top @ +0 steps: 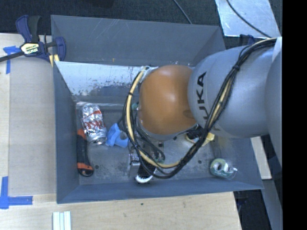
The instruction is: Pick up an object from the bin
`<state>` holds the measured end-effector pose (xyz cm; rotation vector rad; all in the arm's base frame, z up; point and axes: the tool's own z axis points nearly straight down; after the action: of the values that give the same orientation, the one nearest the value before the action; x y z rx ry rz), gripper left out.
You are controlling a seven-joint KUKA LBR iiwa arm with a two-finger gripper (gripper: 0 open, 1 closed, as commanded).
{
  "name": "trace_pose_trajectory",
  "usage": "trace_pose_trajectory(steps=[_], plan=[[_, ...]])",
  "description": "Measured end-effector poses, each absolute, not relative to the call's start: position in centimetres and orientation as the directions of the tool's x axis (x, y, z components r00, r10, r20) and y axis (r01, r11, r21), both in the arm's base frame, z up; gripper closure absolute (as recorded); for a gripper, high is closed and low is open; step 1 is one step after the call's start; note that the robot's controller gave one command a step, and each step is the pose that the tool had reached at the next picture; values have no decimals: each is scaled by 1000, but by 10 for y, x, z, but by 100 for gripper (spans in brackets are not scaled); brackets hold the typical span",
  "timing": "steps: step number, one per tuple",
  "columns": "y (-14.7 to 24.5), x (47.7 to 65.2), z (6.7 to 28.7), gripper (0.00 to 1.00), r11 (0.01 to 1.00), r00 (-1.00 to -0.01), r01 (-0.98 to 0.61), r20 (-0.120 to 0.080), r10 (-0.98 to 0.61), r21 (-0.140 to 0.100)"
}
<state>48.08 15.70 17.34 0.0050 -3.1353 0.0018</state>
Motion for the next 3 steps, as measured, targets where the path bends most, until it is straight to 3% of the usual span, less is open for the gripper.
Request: trace_pose_trajectory(steps=[1, 2, 3], plan=[[156, 483, 178, 0, 1000, -1000, 1, -2, 1, 1], [180, 551, 141, 0, 991, -991, -137, -3, -137, 1], [186, 576, 156, 0, 988, -988, -155, -5, -155, 1]])
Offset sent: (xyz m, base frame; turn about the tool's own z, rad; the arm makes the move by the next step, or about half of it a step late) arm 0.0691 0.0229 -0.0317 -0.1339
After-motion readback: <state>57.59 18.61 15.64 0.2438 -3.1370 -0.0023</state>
